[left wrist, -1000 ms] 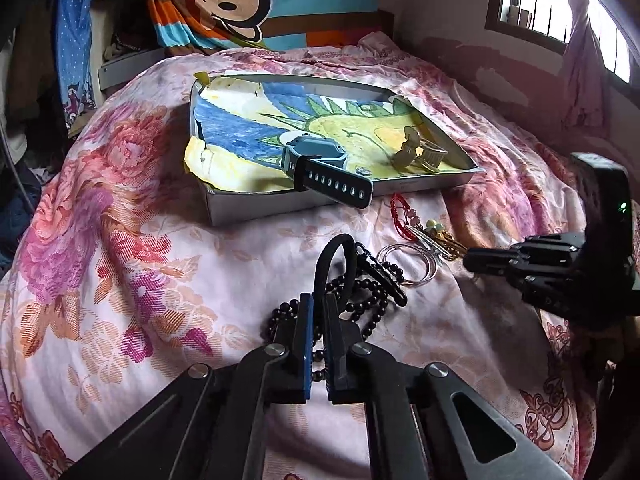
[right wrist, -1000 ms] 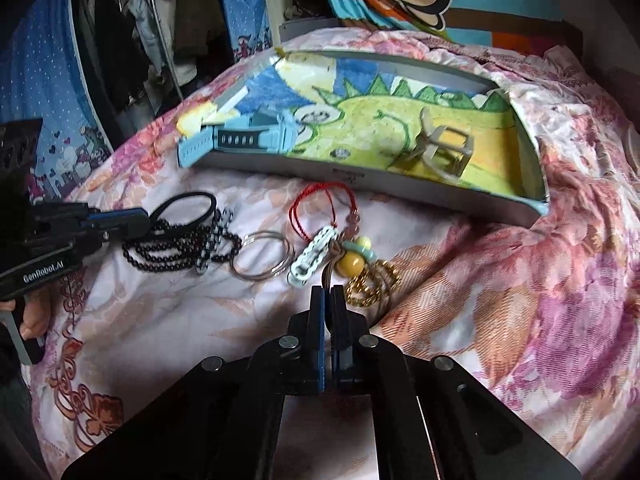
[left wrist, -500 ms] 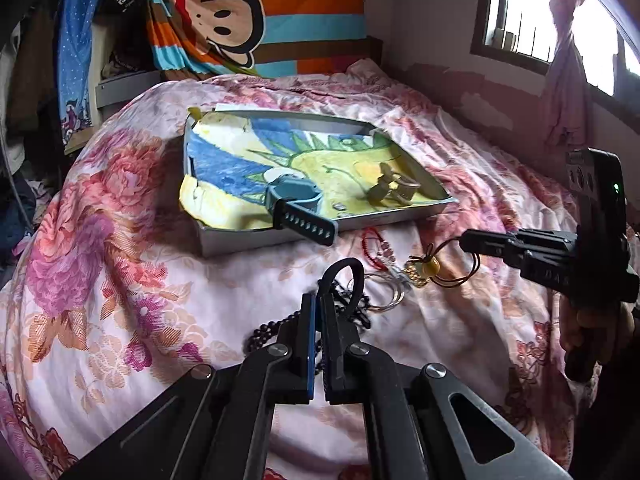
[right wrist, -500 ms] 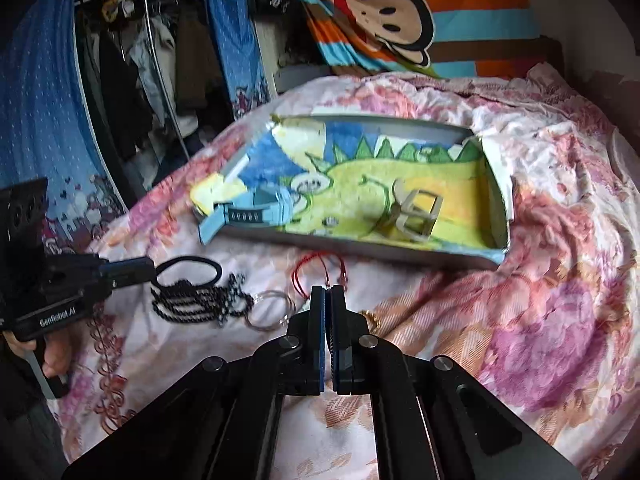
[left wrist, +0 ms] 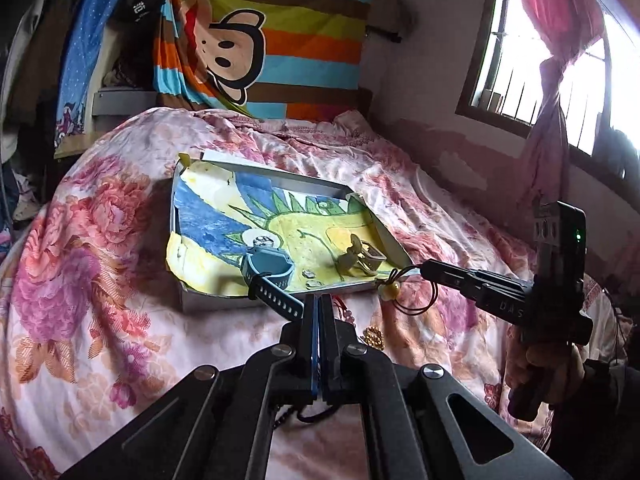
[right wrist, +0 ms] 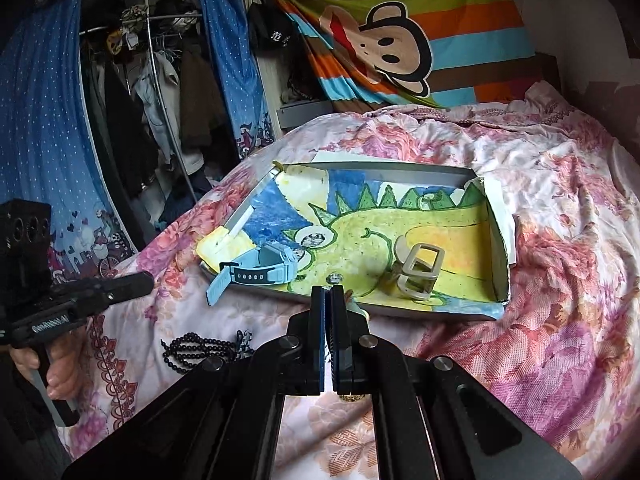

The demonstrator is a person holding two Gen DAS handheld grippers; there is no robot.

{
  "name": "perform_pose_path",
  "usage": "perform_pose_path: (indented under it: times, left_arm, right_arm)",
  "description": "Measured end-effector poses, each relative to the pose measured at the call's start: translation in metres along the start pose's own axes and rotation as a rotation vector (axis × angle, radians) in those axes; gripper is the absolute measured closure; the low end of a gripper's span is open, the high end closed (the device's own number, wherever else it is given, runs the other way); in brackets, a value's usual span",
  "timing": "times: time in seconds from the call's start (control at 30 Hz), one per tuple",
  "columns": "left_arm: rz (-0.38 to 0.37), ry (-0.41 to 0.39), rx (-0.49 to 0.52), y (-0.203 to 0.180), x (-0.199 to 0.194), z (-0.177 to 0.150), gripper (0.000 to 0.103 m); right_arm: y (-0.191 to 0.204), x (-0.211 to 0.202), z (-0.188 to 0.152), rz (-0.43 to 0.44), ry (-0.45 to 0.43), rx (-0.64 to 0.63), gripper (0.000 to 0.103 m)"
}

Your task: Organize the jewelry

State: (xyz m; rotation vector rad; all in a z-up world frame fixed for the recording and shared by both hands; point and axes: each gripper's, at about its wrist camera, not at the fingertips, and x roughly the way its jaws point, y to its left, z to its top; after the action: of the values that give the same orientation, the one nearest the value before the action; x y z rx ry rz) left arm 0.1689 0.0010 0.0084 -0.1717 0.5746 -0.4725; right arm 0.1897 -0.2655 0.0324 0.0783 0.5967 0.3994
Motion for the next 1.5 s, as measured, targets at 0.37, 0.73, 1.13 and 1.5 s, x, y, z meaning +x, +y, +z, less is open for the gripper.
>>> perform_pose_path:
  times: [0.37, 0.73, 1.13, 1.5]
  left_arm:
    - [-0.036, 0.258, 0.033, -0.004, 0.041, -0.032, 0.102]
    - [-0.003, 0.415, 0.058, -0.002, 0.063, -0.051, 0.097]
    - [0.045, 0.398, 0.078, -0.002, 0.067, -0.051, 0.055]
    - [0.079, 0.338, 0.024, 0.007, 0.062, -0.043, 0.055]
  right_arm:
    - [0.000, 0.016, -0.017, 0.023, 0.091, 0.008, 0.100]
    - [-0.011, 0.034, -0.038, 0.026, 0.207, 0.087, 0.100]
    - [-0.009, 0.039, -0.042, 0.031, 0.237, 0.092, 0.100]
    - [-0.008, 0.044, -0.046, 0.030, 0.256, 0.088, 0.100]
